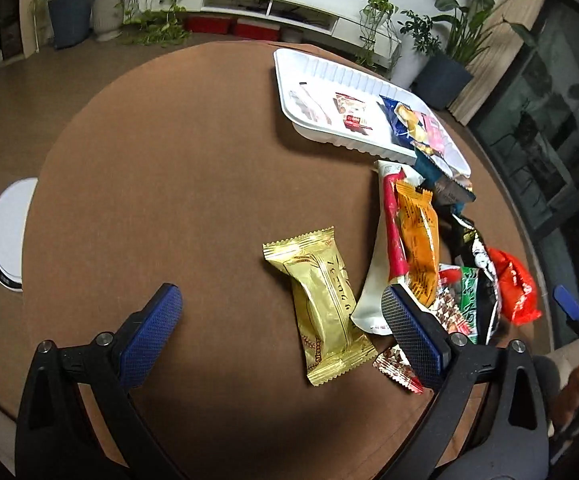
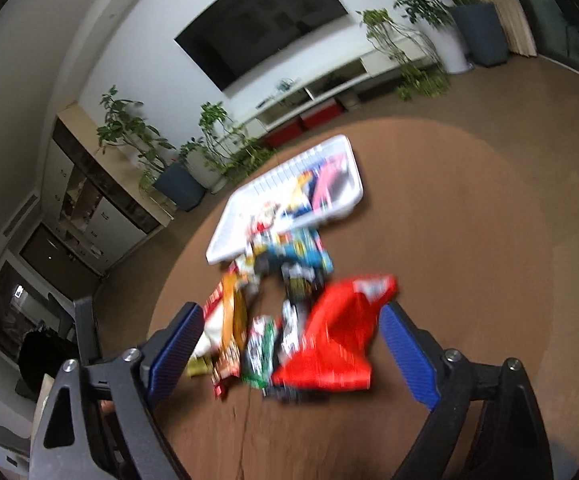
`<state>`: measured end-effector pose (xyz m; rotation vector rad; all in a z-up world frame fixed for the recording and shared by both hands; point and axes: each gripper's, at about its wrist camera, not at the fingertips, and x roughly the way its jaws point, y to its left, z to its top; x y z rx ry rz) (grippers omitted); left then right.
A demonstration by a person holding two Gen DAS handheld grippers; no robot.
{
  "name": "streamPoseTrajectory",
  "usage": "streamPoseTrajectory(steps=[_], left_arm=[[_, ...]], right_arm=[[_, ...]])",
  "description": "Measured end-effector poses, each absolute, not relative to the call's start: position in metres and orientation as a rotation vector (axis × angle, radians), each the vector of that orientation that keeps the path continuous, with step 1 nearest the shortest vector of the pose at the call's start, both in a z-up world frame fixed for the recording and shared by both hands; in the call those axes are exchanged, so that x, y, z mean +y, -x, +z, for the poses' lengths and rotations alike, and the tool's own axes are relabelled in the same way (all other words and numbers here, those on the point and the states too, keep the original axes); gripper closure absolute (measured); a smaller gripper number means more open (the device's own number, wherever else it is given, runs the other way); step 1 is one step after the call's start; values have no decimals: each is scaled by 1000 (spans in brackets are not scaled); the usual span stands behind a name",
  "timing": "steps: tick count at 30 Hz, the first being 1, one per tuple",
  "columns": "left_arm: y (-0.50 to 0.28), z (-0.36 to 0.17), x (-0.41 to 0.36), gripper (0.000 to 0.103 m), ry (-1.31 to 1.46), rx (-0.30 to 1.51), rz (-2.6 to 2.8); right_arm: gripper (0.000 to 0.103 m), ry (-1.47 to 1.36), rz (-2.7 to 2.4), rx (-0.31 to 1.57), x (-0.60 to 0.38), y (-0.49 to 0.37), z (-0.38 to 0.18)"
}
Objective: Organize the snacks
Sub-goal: 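Open both grippers and move them back toward the snack pile, then grasp the gold wrapper with the left gripper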
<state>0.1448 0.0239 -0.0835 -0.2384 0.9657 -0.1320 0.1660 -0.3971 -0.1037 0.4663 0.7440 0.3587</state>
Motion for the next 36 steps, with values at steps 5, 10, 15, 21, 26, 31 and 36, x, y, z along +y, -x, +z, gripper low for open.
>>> streamPoseTrajectory(steps=[5,10,15,21,26,31,36], left_arm=[[-149,-89,8,28,193,997,-129],[-157,-95,-3,37,149,1019,-116],[-164,-96,-13,38,110,1022,-113],[-166,-96,-16,54,59,1014,-111],[-165,-95,-11,70,52,1012,-131],[-160,-95,-12,72,33,1006,-156],[-152,-95,-10,73,39,1003,-189]], right_arm=[[19,-442,354,754,-388,-158,-106],[20,-416,352,746,-382,-156,-103],[21,-395,347,759,-376,-155,-108],[22,-351,337,752,-371,-152,-106],[22,-324,326,747,-369,-151,-105],[24,-287,307,764,-367,-153,-106],[25,-275,280,810,-367,-159,-113]])
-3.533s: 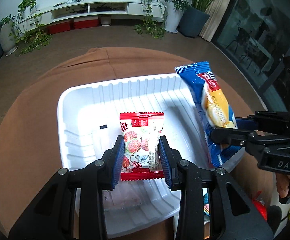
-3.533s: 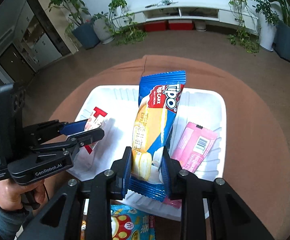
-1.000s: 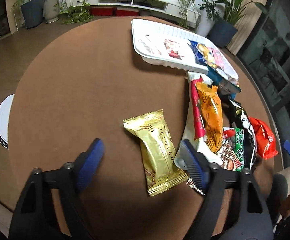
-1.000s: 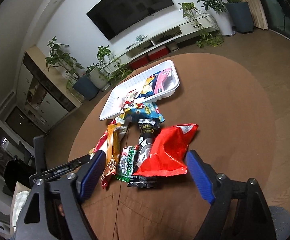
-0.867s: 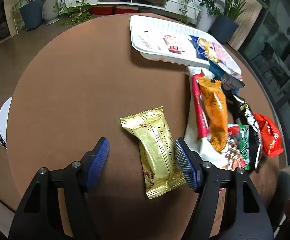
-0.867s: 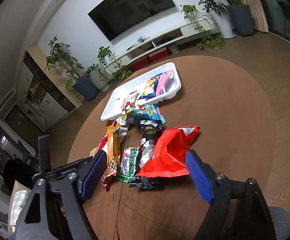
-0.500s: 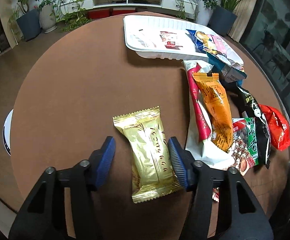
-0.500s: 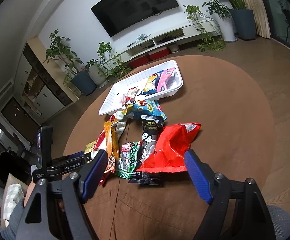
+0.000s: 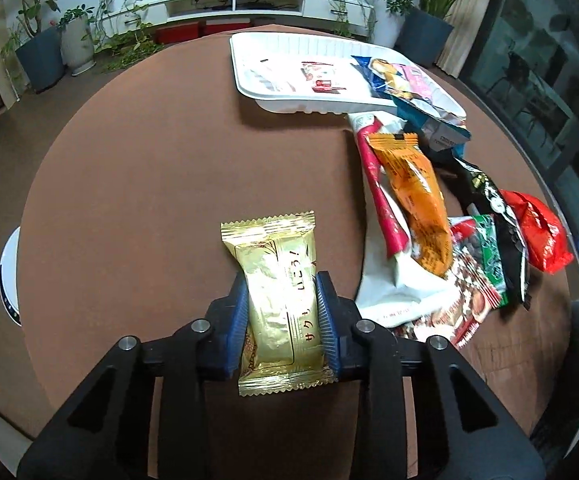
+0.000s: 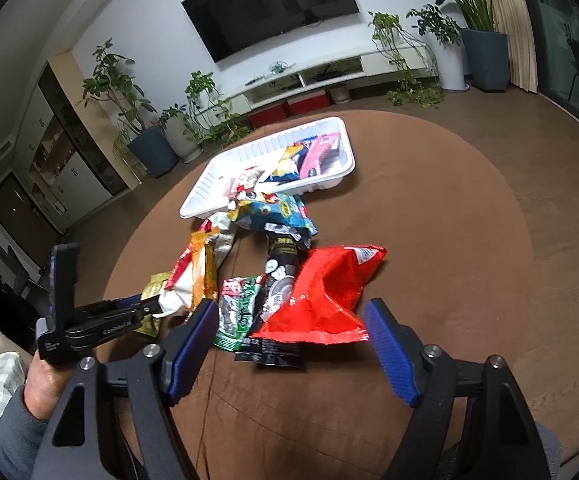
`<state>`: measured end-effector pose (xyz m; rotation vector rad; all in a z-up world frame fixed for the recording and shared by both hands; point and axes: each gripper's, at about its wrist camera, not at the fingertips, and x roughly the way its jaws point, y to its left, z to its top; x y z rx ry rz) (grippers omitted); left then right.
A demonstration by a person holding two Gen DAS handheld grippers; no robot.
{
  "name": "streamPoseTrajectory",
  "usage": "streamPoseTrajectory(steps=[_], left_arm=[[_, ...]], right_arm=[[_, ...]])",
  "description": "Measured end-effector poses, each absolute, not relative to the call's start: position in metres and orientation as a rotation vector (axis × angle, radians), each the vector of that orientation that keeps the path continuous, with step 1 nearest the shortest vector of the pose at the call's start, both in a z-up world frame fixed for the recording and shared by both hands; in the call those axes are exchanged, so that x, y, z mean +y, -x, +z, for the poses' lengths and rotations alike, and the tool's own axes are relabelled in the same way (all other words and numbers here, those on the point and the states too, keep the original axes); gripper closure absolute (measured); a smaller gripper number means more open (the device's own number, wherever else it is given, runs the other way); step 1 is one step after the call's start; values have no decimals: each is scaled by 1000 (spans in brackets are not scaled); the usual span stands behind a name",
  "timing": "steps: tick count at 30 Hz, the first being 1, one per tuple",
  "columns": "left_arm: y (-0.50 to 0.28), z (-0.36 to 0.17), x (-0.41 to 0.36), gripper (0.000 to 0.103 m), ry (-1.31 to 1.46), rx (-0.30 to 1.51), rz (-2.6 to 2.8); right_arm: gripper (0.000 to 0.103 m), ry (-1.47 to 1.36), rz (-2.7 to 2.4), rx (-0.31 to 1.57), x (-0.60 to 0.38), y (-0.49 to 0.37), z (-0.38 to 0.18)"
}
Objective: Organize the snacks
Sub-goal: 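Grasp the gold wrapper with the left gripper, then hold the gold wrapper with the left gripper while the right gripper grasps the red chip bag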
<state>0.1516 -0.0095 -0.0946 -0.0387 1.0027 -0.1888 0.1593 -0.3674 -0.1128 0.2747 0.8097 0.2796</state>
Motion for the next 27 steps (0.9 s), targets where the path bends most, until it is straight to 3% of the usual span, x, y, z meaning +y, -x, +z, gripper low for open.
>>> streamPoseTrajectory(steps=[27], left_arm=[[-125,-95,-2,73,82,997,-243]], right_arm=[[26,-536,314,1097,-385,-237,-159]])
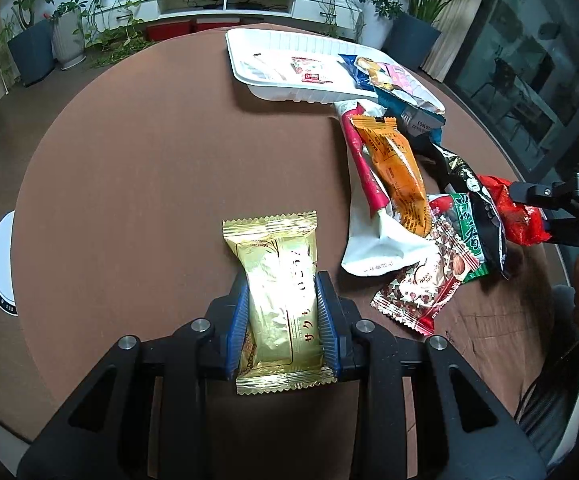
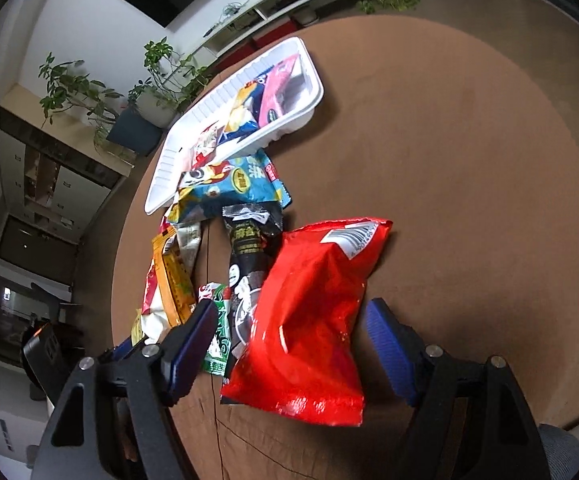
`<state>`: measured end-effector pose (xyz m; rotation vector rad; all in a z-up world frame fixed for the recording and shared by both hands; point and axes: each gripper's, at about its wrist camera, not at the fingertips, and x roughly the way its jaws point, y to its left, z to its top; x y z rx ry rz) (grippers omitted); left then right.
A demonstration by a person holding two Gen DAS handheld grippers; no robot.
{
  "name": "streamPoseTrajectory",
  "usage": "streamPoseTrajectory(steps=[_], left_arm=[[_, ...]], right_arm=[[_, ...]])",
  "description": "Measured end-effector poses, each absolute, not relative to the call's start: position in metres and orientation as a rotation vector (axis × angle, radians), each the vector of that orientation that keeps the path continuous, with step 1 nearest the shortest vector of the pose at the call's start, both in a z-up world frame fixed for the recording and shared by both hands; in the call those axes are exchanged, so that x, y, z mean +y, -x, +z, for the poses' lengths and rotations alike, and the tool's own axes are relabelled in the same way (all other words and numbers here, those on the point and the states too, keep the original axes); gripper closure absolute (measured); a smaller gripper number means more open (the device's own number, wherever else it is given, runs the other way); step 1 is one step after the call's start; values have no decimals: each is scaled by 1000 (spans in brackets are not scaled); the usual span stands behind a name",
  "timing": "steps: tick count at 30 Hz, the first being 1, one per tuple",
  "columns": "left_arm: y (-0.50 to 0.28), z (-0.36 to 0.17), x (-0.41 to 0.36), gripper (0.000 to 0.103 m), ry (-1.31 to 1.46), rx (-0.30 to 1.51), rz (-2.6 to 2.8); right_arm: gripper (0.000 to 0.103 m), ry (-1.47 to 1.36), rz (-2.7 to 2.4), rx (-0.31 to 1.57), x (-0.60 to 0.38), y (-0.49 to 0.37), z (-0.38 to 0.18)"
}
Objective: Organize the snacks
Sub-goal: 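Hold the gold wrapper with the left gripper while the right gripper grasps the red chip bag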
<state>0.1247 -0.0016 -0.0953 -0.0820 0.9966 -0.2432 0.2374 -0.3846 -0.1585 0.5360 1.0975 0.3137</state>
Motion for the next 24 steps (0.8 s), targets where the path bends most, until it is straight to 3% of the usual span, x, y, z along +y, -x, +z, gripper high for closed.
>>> streamPoseTrajectory(steps=[7,24], left_arm=[[-125,-95,-2,73,82,995,-244],[-127,-95,-2,73,92,992,-252]], right_arm=[[43,-569,323,1123,-388,-239,-168],[58,-654,346,1088,-404,-237,-177]])
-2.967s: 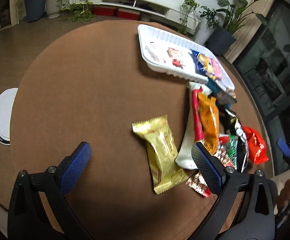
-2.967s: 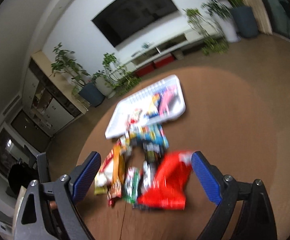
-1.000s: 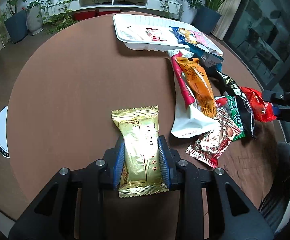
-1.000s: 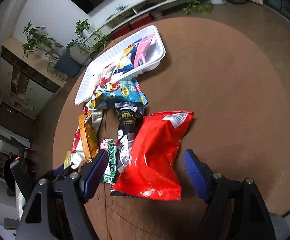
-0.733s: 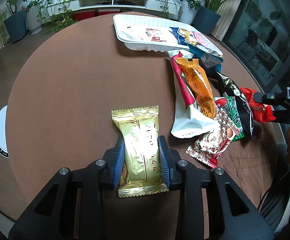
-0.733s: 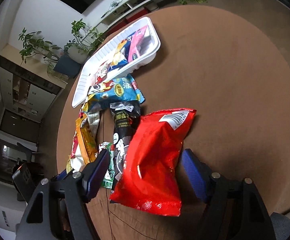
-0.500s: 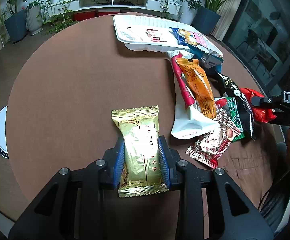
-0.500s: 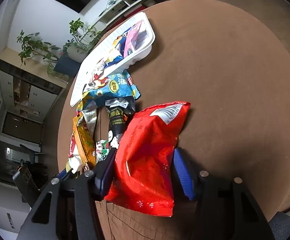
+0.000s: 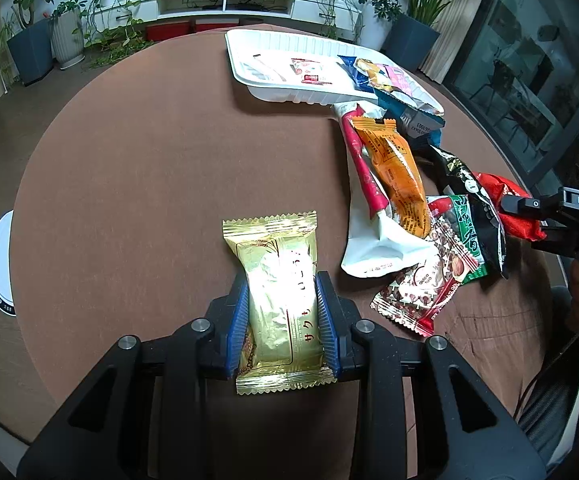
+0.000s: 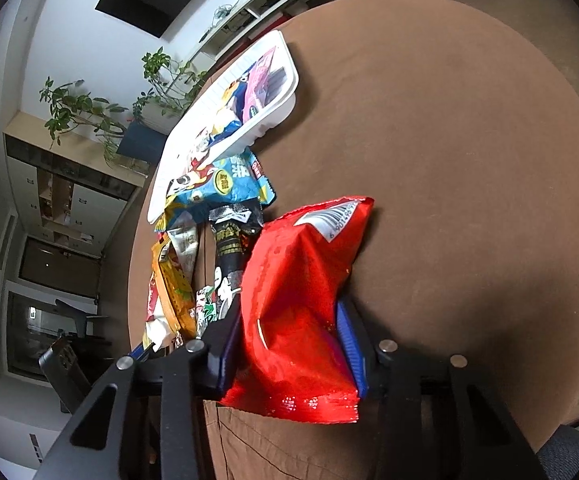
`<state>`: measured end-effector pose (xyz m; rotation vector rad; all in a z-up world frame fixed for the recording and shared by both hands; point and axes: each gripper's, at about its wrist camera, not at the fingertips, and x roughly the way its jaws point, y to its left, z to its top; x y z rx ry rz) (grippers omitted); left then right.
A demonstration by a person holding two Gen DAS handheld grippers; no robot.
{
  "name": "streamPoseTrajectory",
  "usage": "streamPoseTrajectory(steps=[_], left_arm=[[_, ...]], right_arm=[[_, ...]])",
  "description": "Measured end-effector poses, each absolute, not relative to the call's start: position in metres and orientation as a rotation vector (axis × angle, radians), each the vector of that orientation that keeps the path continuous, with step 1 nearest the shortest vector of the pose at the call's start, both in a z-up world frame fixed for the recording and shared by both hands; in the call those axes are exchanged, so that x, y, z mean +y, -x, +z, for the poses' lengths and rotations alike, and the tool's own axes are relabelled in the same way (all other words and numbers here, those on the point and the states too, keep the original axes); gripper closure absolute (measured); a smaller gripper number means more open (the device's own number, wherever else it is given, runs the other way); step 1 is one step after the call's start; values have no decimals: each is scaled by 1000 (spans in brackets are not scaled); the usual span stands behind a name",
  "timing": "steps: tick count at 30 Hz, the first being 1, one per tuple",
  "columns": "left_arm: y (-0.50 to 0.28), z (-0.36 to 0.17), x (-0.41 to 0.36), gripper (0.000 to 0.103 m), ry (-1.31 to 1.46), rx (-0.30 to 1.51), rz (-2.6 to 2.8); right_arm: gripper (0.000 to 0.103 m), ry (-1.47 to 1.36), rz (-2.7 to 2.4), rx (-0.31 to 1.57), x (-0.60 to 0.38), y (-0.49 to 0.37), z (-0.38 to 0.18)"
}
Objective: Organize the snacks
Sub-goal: 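Hold the gold wrapper with the left gripper while the right gripper grasps the red chip bag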
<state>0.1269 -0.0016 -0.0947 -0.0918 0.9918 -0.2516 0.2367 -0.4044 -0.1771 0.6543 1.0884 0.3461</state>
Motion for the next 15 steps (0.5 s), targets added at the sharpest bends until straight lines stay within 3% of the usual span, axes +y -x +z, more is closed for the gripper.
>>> streamPoseTrajectory(steps=[15], left_arm=[[-129,-95,4,74,137,977,-268]], right_arm=[[61,-660,313,992,-428,-213,-161]])
